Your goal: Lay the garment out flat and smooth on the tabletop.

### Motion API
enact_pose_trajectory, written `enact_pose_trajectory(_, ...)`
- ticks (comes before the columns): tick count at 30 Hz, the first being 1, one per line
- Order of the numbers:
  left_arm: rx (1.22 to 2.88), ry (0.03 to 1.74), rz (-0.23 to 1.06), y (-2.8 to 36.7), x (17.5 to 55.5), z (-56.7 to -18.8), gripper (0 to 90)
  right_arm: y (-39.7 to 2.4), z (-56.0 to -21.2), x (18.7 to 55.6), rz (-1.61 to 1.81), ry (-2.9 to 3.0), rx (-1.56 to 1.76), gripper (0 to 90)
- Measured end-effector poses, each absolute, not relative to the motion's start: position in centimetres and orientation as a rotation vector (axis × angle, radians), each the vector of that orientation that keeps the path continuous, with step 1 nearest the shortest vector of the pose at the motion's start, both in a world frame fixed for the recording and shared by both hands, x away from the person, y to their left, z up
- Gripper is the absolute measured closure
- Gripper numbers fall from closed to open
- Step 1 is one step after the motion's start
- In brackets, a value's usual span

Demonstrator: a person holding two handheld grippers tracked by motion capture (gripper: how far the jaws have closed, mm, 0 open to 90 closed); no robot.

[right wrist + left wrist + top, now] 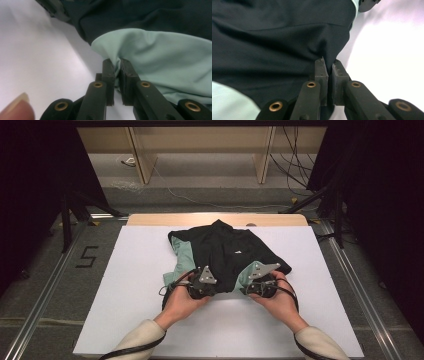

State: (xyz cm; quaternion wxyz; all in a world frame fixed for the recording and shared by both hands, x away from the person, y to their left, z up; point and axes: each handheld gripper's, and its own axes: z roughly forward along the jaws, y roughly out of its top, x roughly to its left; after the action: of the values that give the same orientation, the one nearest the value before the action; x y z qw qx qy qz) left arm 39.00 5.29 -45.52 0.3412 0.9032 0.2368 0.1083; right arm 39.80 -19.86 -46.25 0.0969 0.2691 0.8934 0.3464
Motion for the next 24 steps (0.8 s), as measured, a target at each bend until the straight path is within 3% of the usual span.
enact_pose_trajectory(12,2.312,0.594,0.325,5.3,39.3,-41.8,84.3,-20.7,-42.2,39.1,1.077,2.583,0.73,83.2)
enact_pose_trajectory(24,2.268,0.723,0.438,4.6,44.9,-43.4,84.1,-19.2,-43.2,44.4,1.066,2.407,0.789,83.0)
